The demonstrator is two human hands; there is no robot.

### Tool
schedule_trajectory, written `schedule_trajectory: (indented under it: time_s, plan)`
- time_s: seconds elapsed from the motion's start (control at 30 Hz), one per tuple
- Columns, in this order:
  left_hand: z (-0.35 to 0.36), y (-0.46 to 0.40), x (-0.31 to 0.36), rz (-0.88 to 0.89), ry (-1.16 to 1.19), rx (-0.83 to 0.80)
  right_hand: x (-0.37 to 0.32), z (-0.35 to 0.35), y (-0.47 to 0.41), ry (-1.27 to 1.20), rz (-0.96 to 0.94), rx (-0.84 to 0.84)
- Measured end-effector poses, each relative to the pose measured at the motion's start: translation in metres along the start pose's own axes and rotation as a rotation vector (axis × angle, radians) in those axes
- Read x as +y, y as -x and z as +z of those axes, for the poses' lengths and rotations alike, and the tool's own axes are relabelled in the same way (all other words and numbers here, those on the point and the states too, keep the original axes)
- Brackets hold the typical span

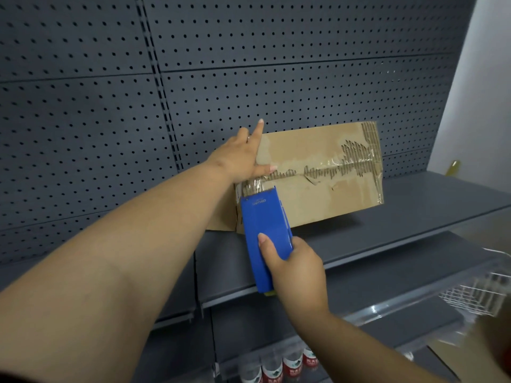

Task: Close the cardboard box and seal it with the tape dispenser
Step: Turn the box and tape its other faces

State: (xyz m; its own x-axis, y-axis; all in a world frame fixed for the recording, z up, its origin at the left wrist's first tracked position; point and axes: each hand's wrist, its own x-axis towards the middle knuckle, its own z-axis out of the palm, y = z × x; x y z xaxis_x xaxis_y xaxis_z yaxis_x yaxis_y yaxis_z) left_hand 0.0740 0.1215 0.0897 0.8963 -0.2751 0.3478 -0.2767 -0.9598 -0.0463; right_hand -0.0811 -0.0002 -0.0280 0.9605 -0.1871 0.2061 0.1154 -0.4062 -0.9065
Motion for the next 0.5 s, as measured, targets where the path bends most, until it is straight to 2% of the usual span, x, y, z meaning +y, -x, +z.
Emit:
schedule_trajectory:
  time_s: [0.5]
  plan:
    - [0.002,-0.003,0.000,-0.003,-0.024,0.017,0.008,0.005,0.026,-0.123,0.086,-0.029]
